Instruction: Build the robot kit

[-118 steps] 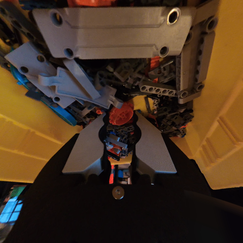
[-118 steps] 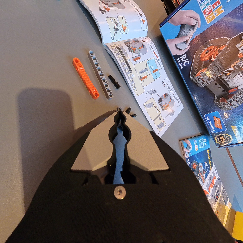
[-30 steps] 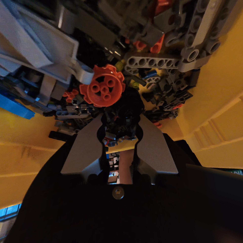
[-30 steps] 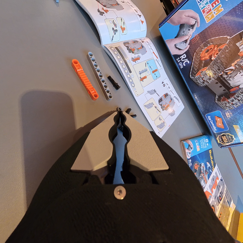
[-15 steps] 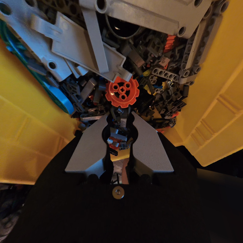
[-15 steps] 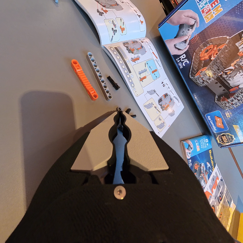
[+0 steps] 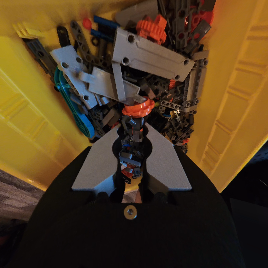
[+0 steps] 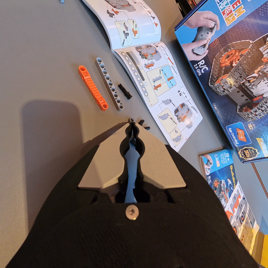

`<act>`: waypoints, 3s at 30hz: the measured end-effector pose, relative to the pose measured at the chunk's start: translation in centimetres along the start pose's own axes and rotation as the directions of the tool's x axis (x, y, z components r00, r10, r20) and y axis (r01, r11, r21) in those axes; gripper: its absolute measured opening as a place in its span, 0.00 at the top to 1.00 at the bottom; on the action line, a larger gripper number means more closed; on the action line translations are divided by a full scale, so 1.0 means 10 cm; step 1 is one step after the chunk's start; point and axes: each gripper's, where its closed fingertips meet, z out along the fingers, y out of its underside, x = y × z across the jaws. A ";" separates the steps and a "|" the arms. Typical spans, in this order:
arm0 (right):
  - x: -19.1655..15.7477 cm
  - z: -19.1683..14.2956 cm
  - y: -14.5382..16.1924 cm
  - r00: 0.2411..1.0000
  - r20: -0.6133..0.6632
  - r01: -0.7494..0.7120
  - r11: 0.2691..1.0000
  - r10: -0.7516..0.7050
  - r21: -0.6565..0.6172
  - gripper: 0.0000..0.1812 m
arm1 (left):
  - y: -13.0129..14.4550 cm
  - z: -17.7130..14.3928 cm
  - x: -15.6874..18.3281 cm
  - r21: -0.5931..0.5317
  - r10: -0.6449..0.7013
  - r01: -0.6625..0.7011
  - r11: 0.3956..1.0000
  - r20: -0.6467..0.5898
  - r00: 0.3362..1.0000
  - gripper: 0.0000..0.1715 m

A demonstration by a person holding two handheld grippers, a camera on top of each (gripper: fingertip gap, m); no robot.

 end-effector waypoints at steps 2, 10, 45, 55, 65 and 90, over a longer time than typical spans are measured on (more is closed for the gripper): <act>0.00 0.00 0.00 1.000 0.000 0.000 1.000 0.000 0.000 1.00 | -0.05 0.00 -0.02 0.014 -0.008 0.008 1.000 -0.002 1.000 0.87; 0.00 0.00 0.00 1.000 0.001 0.000 1.000 0.000 0.000 1.00 | -0.07 -0.01 -0.05 0.026 -0.008 0.008 1.000 0.007 1.000 0.80; 0.01 0.00 0.01 1.000 -0.008 0.000 1.000 0.000 0.006 1.00 | -0.31 -2.51 0.83 0.969 0.351 -0.222 0.111 0.170 0.921 0.83; 0.03 0.01 0.01 1.000 -0.024 0.005 1.000 -0.005 0.002 1.00 | -0.09 -2.89 0.68 0.949 0.219 -0.248 -0.196 0.289 0.932 0.82; 0.05 0.01 0.02 0.999 -0.034 0.000 1.000 0.000 -0.001 1.00 | 0.02 -2.94 0.66 0.938 0.227 -0.247 -0.243 0.302 0.926 0.78; 0.07 0.01 0.04 0.999 -0.042 0.002 1.000 -0.002 -0.008 1.00 | 0.09 -3.06 0.52 0.747 -0.098 -0.544 -0.381 0.553 0.828 1.00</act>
